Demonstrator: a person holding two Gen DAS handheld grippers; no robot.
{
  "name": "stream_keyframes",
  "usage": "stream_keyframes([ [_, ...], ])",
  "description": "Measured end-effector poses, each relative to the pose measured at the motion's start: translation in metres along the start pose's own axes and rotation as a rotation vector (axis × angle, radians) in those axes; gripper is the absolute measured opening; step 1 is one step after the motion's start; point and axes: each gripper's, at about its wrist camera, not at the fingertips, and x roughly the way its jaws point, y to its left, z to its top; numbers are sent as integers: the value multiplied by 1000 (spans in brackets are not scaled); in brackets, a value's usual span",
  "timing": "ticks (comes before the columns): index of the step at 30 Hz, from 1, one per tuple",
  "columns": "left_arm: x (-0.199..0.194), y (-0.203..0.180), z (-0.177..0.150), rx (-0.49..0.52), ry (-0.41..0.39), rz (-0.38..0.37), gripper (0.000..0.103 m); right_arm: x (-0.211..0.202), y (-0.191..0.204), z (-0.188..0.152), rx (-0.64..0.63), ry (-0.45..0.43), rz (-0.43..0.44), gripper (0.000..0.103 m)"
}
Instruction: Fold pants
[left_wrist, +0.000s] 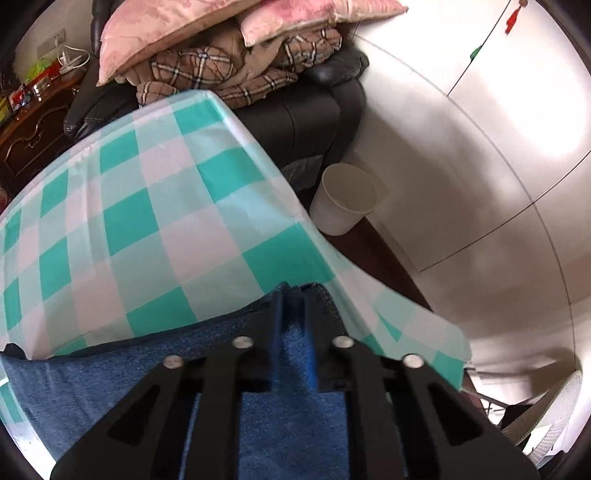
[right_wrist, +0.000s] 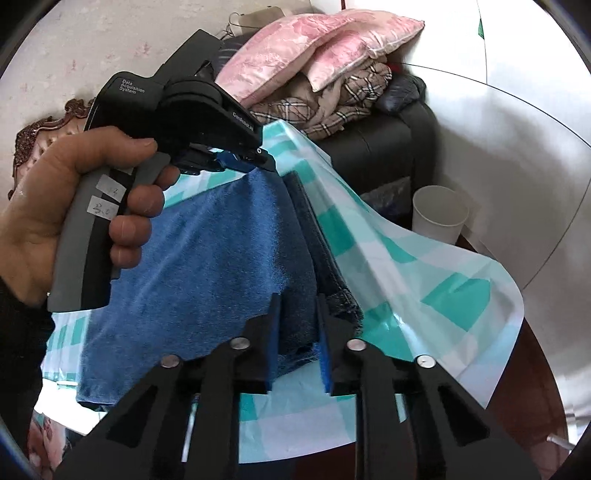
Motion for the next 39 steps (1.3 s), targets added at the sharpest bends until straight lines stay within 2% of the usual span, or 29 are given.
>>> stream_keyframes([
  [11, -18, -7, 8, 4, -33, 6, 3, -13, 8, 4, -25, -44, -9, 15],
  [16, 0, -17, 6, 40, -22, 15, 2, -1, 0, -6, -2, -5, -39, 15],
  [18, 9, -12, 4, 32, -17, -19, 3, 9, -6, -10, 20, 29, -54, 16],
  [19, 7, -8, 3, 30, -36, -56, 7, 8, -7, -10, 25, 31, -50, 16],
  [21, -9, -1, -1, 31, -96, -131, 27, 6, -5, -10, 16, 32, -51, 16],
  [22, -24, 3, -4, 40, -153, -138, 44, 6, -5, -9, 17, 37, -54, 16],
  [23, -36, 6, -8, 47, -201, -133, 48, 4, -6, -7, 26, 42, -51, 16],
  [24, -45, 10, -12, 54, -238, -128, 48, 1, -7, -6, 35, 41, -47, 17],
  [26, -56, 19, -19, 52, -267, -116, 47, -8, -6, 2, 49, 21, -67, 24],
  [28, -59, 22, -26, 82, -290, -118, 47, -22, 4, 12, 8, -35, -78, 27],
  [31, -59, 20, -35, 157, -316, -80, 46, -25, 19, 26, -43, -65, -50, 27],
  [33, -49, 24, -35, 150, -244, -100, 29, -14, 31, 29, -87, -56, -57, 27],
  [35, -40, 25, -39, 142, -203, -121, 8, 1, 37, 28, -121, -29, -76, 27],
  [37, -21, 15, -43, 191, -155, -103, 1, 22, 34, 22, -125, 42, -118, 27],
  [39, -7, 14, -42, 181, -138, -82, 1, 37, 28, 15, -123, 85, -144, 27],
])
